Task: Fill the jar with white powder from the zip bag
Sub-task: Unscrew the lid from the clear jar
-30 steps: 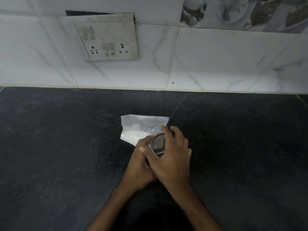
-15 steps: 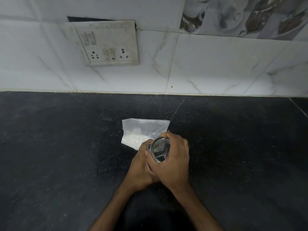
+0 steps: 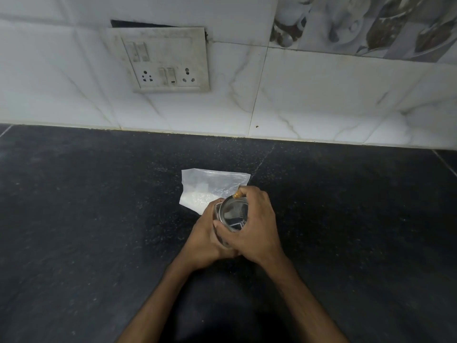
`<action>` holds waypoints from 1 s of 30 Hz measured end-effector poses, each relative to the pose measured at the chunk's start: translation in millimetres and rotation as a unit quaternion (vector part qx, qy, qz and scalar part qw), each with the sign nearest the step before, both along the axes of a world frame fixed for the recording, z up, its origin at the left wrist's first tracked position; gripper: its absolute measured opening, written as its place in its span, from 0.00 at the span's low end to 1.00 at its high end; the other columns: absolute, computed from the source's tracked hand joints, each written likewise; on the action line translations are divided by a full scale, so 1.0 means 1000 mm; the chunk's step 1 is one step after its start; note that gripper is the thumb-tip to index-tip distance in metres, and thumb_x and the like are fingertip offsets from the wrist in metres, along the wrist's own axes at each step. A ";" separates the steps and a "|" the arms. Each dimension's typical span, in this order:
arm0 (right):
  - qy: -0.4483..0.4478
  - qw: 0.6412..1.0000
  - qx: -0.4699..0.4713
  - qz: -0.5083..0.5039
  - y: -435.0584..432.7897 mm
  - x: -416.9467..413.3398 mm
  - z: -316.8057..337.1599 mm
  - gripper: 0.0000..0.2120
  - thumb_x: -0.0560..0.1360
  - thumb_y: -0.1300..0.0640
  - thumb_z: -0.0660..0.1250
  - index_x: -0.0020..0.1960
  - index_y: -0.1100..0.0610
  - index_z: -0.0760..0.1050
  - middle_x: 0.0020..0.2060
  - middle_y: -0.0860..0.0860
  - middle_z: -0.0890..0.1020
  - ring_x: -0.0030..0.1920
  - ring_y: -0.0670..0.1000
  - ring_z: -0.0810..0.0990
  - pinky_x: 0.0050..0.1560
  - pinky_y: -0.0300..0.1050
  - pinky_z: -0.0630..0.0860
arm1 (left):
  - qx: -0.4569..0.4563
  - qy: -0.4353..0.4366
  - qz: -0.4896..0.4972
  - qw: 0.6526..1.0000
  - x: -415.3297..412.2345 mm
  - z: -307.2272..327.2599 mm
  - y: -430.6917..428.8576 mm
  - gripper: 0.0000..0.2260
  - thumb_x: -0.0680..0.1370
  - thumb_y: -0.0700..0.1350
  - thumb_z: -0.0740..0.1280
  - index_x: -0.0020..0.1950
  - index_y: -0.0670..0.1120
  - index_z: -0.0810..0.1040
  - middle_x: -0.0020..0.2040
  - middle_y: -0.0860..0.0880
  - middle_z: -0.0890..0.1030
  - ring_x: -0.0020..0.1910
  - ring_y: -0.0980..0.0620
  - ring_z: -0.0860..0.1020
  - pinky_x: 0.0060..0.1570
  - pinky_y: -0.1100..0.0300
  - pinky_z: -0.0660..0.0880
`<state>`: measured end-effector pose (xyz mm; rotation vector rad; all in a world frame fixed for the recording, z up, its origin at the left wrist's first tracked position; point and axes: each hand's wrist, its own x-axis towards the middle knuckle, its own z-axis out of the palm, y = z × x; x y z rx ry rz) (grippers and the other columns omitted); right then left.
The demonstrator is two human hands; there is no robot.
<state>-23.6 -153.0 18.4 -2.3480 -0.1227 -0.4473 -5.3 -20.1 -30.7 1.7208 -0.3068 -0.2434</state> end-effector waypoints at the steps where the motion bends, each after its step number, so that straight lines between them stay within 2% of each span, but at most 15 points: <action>1: 0.008 1.000 -0.005 0.009 -0.001 0.000 0.002 0.33 0.62 0.44 0.76 0.62 0.50 0.68 0.53 0.39 0.70 0.55 0.42 0.69 0.56 0.40 0.72 | 0.005 -0.004 -0.001 1.000 0.001 0.000 0.000 0.40 0.59 0.32 0.80 0.67 0.48 0.69 0.62 0.50 0.78 0.63 0.48 0.78 0.61 0.44 0.75; 3: 0.031 0.999 -0.022 0.028 -0.005 0.001 0.007 0.38 0.62 0.40 0.77 0.67 0.49 0.67 0.59 0.40 0.72 0.59 0.41 0.67 0.63 0.42 0.69 | 0.010 -0.009 -0.004 1.000 0.001 0.000 0.000 0.41 0.59 0.32 0.80 0.68 0.48 0.68 0.62 0.50 0.78 0.63 0.49 0.77 0.62 0.44 0.75; 5: 0.037 0.996 -0.059 0.051 -0.009 -0.001 0.010 0.44 0.61 0.34 0.76 0.71 0.47 0.63 0.67 0.42 0.70 0.67 0.42 0.64 0.70 0.43 0.61 | 0.003 -0.005 -0.006 1.000 0.000 0.001 -0.001 0.40 0.61 0.32 0.80 0.69 0.46 0.67 0.64 0.49 0.78 0.64 0.48 0.77 0.63 0.43 0.74; 7: 0.023 0.997 -0.064 0.041 -0.008 -0.008 0.009 0.45 0.63 0.31 0.72 0.73 0.47 0.61 0.70 0.45 0.68 0.72 0.45 0.62 0.71 0.44 0.57 | -0.002 -0.003 -0.001 1.000 -0.002 0.003 -0.002 0.38 0.64 0.33 0.80 0.69 0.47 0.68 0.64 0.49 0.78 0.65 0.48 0.77 0.64 0.46 0.74; 10: 0.010 0.999 -0.043 0.006 0.003 -0.019 0.001 0.36 0.71 0.33 0.66 0.74 0.49 0.63 0.70 0.48 0.69 0.71 0.48 0.64 0.70 0.47 0.63 | 0.001 -0.015 0.002 1.000 -0.003 0.005 -0.004 0.35 0.66 0.33 0.79 0.67 0.49 0.68 0.62 0.54 0.78 0.64 0.50 0.77 0.62 0.52 0.75; 13: 0.005 0.996 -0.087 0.034 -0.001 -0.015 -0.001 0.29 0.75 0.40 0.63 0.74 0.47 0.65 0.69 0.47 0.70 0.71 0.48 0.64 0.68 0.55 0.67 | -0.011 -0.022 -0.006 1.000 -0.003 0.009 -0.006 0.38 0.64 0.32 0.80 0.68 0.48 0.67 0.63 0.54 0.78 0.63 0.51 0.77 0.61 0.54 0.77; 16: 0.059 0.989 -0.082 0.106 -0.017 -0.011 0.016 0.39 0.70 0.43 0.69 0.77 0.42 0.56 0.70 0.42 0.69 0.73 0.42 0.61 0.73 0.54 0.58 | -0.004 -0.026 -0.012 1.000 -0.003 0.009 -0.006 0.39 0.62 0.28 0.79 0.65 0.52 0.68 0.60 0.59 0.79 0.61 0.56 0.78 0.56 0.63 0.75; 18: 0.073 0.989 -0.075 0.104 -0.021 -0.012 0.026 0.45 0.68 0.41 0.72 0.78 0.42 0.51 0.73 0.41 0.65 0.74 0.39 0.58 0.76 0.48 0.51 | -0.001 -0.012 -0.016 1.000 -0.003 0.005 -0.004 0.41 0.61 0.29 0.80 0.67 0.50 0.66 0.62 0.59 0.77 0.63 0.55 0.77 0.58 0.63 0.74; 19: 0.064 0.992 -0.066 0.085 -0.019 -0.014 0.028 0.45 0.68 0.40 0.72 0.78 0.42 0.51 0.74 0.41 0.65 0.74 0.39 0.57 0.75 0.45 0.51 | 0.000 -0.009 -0.018 1.000 -0.004 0.004 -0.003 0.41 0.61 0.30 0.80 0.69 0.48 0.65 0.62 0.60 0.76 0.64 0.56 0.76 0.58 0.64 0.74; 21: 0.050 0.997 -0.044 0.046 -0.008 -0.018 0.025 0.40 0.72 0.41 0.70 0.78 0.45 0.54 0.73 0.43 0.67 0.73 0.43 0.60 0.74 0.45 0.55 | 0.005 -0.010 -0.025 1.000 -0.003 0.004 -0.003 0.40 0.63 0.31 0.80 0.70 0.45 0.66 0.61 0.67 0.74 0.63 0.59 0.76 0.57 0.67 0.73; 24: 0.040 0.996 -0.071 0.039 0.006 -0.020 0.014 0.27 0.76 0.46 0.61 0.74 0.50 0.65 0.70 0.49 0.71 0.73 0.49 0.64 0.72 0.55 0.64 | 0.000 -0.019 -0.024 1.000 -0.003 0.006 -0.005 0.33 0.67 0.34 0.77 0.66 0.49 0.67 0.59 0.63 0.76 0.61 0.57 0.77 0.56 0.65 0.74; 26: 0.056 0.991 -0.097 0.077 0.004 -0.018 0.016 0.24 0.73 0.47 0.58 0.68 0.49 0.73 0.70 0.48 0.71 0.75 0.49 0.62 0.75 0.59 0.56 | -0.007 -0.018 -0.018 1.000 -0.003 0.007 -0.006 0.33 0.67 0.39 0.78 0.67 0.47 0.66 0.61 0.55 0.76 0.61 0.53 0.78 0.56 0.59 0.76; 28: 0.095 0.983 -0.113 0.108 -0.001 -0.014 0.026 0.23 0.72 0.47 0.59 0.66 0.45 0.75 0.72 0.44 0.69 0.77 0.45 0.56 0.77 0.58 0.40 | -0.017 -0.012 -0.015 1.000 -0.003 0.005 -0.005 0.37 0.66 0.36 0.79 0.70 0.43 0.64 0.64 0.50 0.76 0.63 0.51 0.77 0.57 0.60 0.76; 29: 0.099 0.982 -0.119 0.109 -0.004 -0.013 0.029 0.23 0.72 0.46 0.60 0.67 0.44 0.74 0.74 0.43 0.67 0.77 0.44 0.55 0.76 0.56 0.36 | -0.017 -0.014 -0.014 1.000 -0.003 0.005 -0.005 0.38 0.66 0.35 0.79 0.70 0.43 0.64 0.65 0.49 0.75 0.64 0.51 0.77 0.57 0.60 0.76; 30: 0.088 0.984 -0.122 0.094 -0.005 -0.013 0.032 0.23 0.73 0.45 0.61 0.68 0.43 0.73 0.74 0.43 0.66 0.77 0.43 0.55 0.76 0.54 0.37 | -0.015 -0.017 -0.016 1.000 -0.003 0.004 -0.005 0.39 0.65 0.36 0.80 0.70 0.44 0.64 0.65 0.49 0.75 0.65 0.51 0.76 0.59 0.59 0.76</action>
